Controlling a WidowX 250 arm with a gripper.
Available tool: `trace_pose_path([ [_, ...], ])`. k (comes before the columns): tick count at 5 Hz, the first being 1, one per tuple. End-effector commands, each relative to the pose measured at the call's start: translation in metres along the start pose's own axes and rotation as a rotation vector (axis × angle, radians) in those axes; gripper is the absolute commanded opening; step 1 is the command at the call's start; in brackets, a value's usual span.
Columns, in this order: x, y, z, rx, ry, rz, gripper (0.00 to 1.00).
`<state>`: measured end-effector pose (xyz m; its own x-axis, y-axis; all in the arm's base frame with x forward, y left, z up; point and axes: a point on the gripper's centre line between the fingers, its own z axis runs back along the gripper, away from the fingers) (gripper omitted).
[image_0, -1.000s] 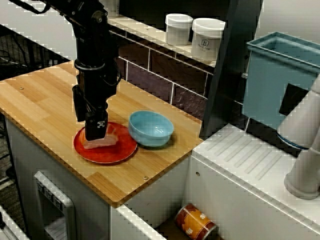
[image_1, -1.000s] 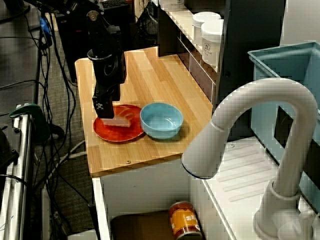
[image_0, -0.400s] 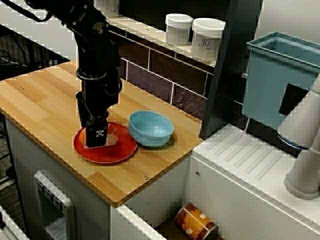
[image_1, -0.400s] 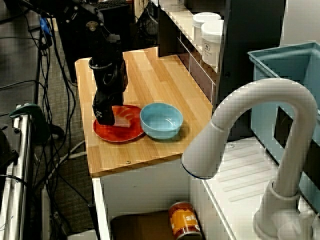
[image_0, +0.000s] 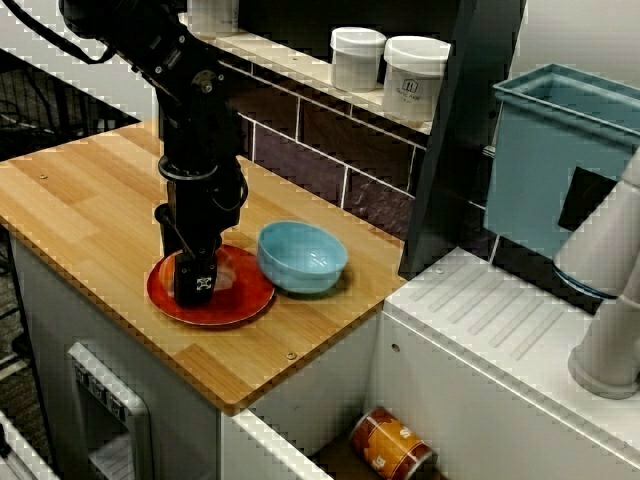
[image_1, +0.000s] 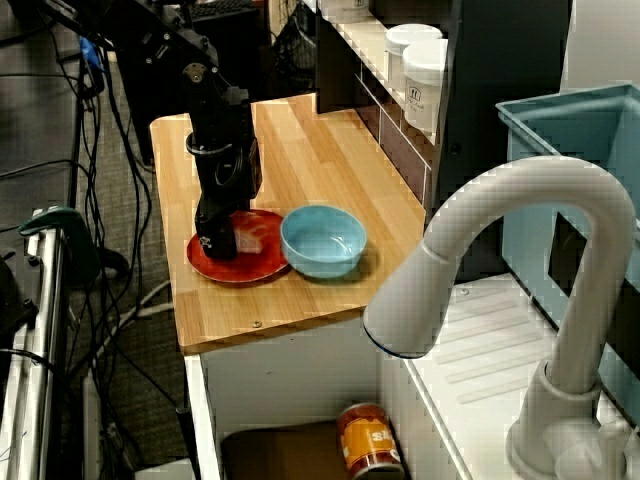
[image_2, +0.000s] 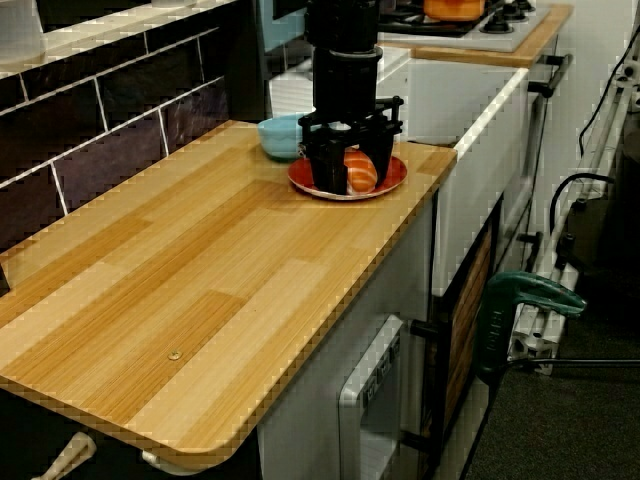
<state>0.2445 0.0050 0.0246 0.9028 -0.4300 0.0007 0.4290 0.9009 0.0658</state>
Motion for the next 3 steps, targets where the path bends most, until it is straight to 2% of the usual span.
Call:
trace_pose_path([
  [1, -0.001, 0.011, 0.01, 0.0, -0.012, 0.045, 0.0],
  [3, -0.02, 0.031, 0.014, 0.035, -0.029, 0.094, 0.0],
])
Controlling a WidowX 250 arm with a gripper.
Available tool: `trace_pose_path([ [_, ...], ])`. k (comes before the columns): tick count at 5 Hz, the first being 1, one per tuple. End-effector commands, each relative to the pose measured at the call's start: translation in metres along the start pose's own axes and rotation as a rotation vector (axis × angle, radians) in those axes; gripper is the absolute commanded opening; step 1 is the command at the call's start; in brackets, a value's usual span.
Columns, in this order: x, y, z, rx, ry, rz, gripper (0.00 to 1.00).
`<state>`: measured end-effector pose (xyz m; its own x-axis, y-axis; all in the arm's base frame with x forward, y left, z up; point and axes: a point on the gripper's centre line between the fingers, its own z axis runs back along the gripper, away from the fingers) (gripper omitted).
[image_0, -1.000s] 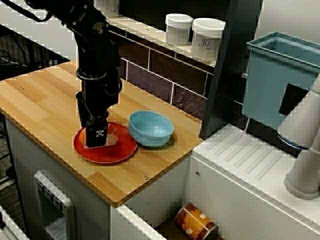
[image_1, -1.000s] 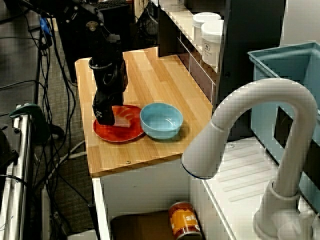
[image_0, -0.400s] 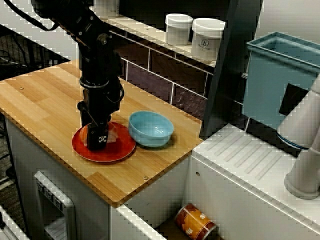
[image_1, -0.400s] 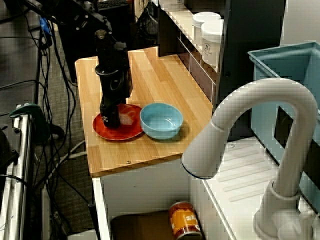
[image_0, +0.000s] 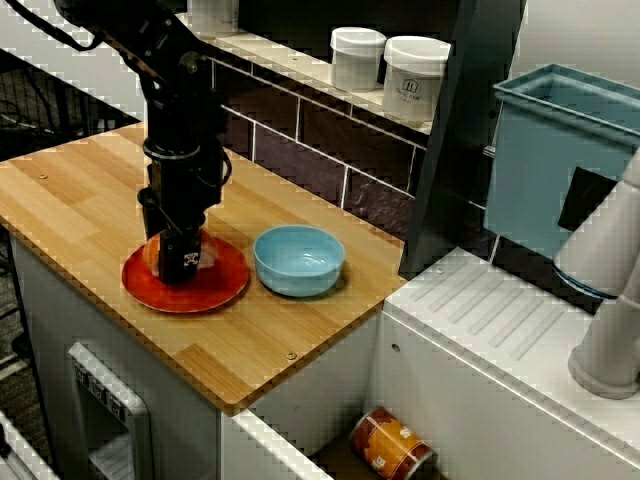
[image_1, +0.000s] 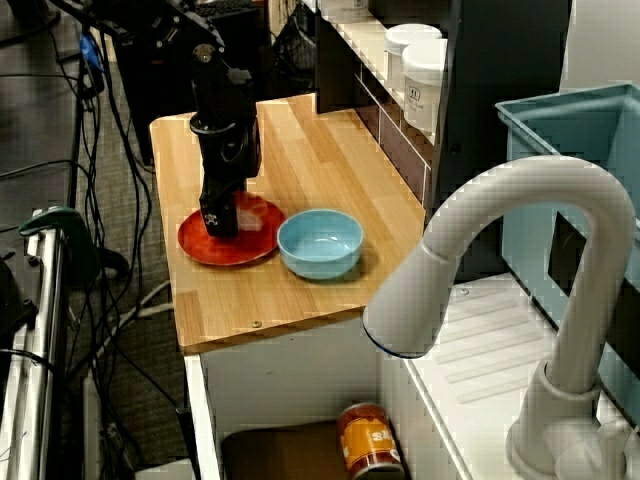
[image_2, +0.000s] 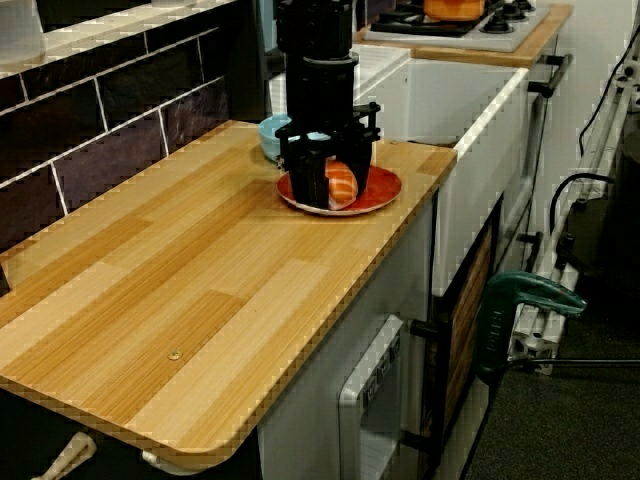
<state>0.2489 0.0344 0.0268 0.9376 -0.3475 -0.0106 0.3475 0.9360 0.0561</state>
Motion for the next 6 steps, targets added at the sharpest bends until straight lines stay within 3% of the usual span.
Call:
trace_pose_path([
  [1, -0.018, 0.014, 0.013, 0.053, -0.054, 0.028, 0.0],
  [6, -0.032, 0.068, 0.003, 0.133, -0.089, 0.137, 0.0],
])
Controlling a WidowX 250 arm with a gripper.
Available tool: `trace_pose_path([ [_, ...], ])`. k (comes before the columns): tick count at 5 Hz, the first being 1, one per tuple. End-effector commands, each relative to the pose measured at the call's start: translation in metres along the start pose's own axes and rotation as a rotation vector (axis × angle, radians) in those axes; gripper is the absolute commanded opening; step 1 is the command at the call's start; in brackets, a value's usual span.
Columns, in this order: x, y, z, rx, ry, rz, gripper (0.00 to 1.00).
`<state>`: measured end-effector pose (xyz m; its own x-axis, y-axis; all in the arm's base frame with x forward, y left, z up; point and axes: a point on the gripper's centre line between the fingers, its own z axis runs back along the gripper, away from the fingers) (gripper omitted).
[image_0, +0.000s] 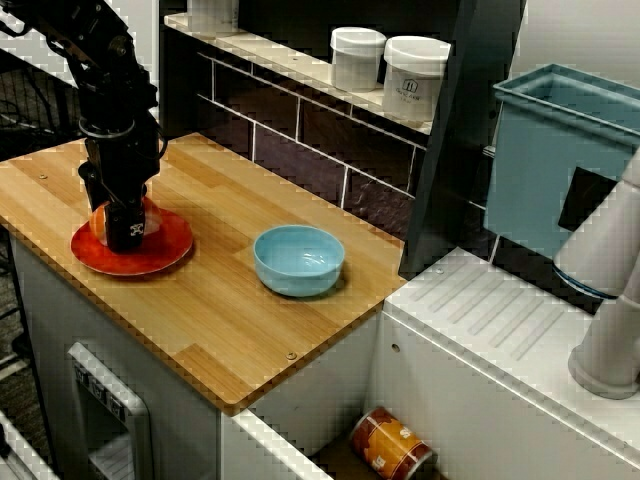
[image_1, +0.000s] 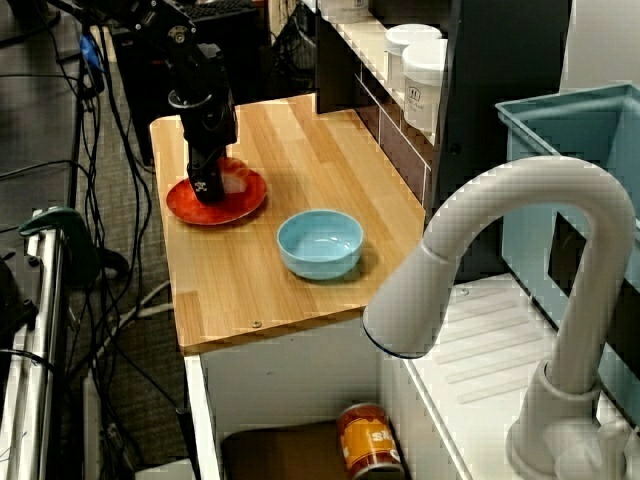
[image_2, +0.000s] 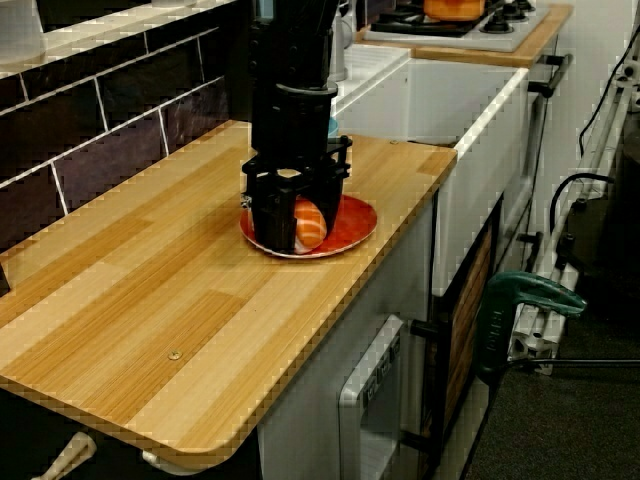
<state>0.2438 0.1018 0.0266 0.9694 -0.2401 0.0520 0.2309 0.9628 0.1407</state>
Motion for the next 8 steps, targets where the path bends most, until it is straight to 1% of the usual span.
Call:
trace_pose_path([
  [1, -0.001, 0.014, 0.008, 0.032, -0.027, 0.021, 0.0],
  [2, 0.001, 0.018, 0.032, -0.017, -0.035, 0.022, 0.0],
  [3, 0.008, 0.033, 0.057, -0.065, -0.041, 0.045, 0.0],
  [4, 0.012, 0.058, 0.066, -0.055, 0.004, 0.064, 0.0],
  [5, 0.01, 0.077, 0.058, -0.045, 0.017, 0.091, 0.0],
  [6, 0.007, 0.092, 0.045, -0.027, 0.015, 0.109, 0.0],
  [7, 0.007, 0.103, 0.033, -0.014, 0.026, 0.126, 0.0],
  [8, 0.01, 0.107, 0.017, -0.058, 0.07, 0.128, 0.0],
])
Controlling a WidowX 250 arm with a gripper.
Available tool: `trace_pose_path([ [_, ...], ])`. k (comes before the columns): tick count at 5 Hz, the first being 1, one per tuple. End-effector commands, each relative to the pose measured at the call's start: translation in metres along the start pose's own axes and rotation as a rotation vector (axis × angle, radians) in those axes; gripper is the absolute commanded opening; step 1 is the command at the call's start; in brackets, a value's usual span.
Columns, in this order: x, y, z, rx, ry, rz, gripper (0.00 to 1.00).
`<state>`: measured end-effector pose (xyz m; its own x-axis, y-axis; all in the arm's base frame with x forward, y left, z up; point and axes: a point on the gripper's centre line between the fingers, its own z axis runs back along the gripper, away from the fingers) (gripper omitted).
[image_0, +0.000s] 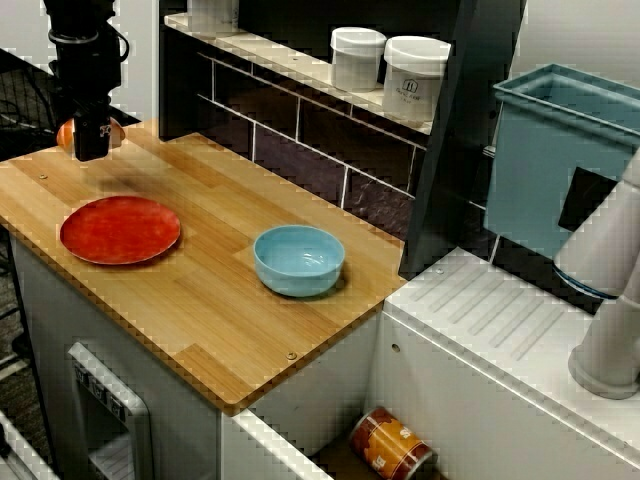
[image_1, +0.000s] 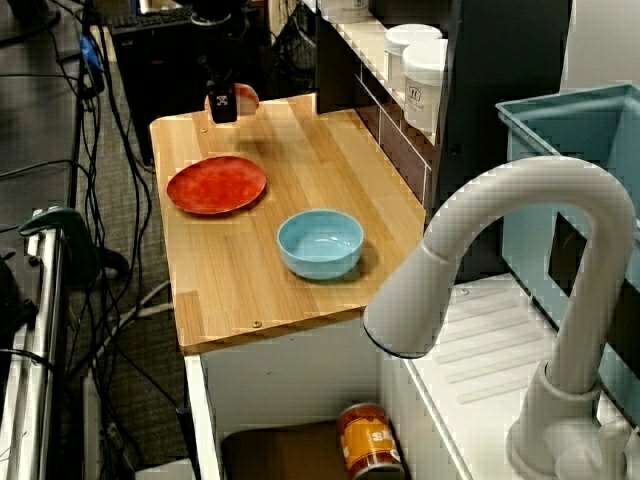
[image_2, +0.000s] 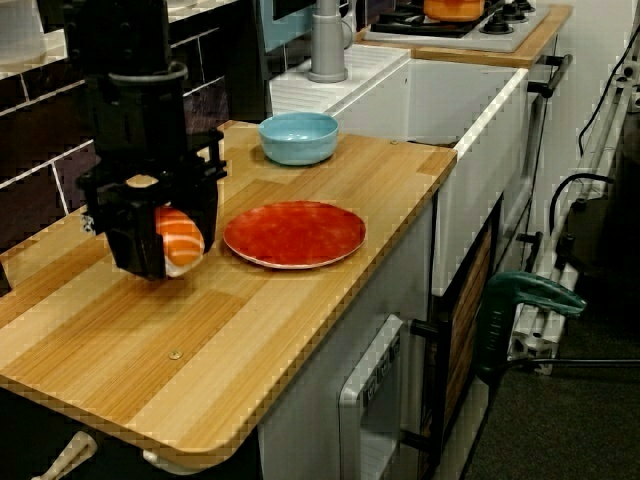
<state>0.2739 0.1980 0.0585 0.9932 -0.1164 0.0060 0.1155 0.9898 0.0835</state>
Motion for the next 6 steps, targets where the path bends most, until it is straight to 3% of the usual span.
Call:
trace_pose_path([
  [1, 0.008, 0.004, -0.013, -0.019, 0.052, 0.036, 0.0],
  [2, 0.009, 0.003, -0.016, -0.012, 0.048, 0.047, 0.0],
  [3, 0.006, -0.001, -0.015, -0.017, 0.044, 0.049, 1.0],
  [4, 0.004, -0.005, -0.01, -0.022, 0.042, 0.033, 1.0],
  [6, -0.008, -0.013, 0.017, -0.046, -0.02, 0.006, 1.0],
])
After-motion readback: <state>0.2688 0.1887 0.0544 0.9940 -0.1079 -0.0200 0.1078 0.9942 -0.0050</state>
